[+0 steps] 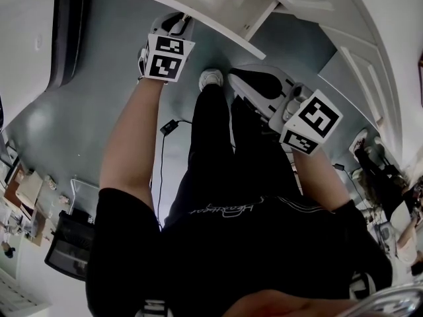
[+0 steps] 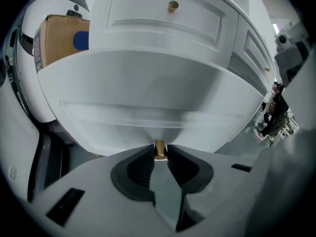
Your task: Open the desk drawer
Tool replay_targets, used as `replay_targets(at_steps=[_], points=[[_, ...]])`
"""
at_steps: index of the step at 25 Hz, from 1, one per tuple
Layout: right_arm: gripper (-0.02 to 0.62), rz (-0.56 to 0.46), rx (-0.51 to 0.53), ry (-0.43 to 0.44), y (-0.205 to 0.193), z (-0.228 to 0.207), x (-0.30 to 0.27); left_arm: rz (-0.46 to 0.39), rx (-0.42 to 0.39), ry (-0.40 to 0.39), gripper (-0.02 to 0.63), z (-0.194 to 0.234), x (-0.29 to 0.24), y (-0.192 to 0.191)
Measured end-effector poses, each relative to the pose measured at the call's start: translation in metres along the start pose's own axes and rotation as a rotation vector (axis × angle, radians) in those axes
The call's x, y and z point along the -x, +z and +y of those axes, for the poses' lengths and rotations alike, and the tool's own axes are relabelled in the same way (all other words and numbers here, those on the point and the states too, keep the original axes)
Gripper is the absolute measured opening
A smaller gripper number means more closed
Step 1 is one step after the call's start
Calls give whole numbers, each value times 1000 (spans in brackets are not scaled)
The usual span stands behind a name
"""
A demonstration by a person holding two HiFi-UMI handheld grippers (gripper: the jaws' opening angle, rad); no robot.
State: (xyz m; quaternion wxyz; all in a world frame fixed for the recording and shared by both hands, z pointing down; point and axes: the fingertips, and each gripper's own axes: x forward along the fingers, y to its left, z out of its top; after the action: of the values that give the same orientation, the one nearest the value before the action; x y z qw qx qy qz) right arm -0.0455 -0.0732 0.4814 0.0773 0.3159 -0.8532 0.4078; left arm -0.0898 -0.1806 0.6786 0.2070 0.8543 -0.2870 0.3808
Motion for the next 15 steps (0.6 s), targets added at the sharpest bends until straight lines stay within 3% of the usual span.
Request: replay_targets(at_steps=[15], points=[[5, 20, 9, 16, -20, 14, 5, 2, 32, 8, 84, -2, 17, -22]])
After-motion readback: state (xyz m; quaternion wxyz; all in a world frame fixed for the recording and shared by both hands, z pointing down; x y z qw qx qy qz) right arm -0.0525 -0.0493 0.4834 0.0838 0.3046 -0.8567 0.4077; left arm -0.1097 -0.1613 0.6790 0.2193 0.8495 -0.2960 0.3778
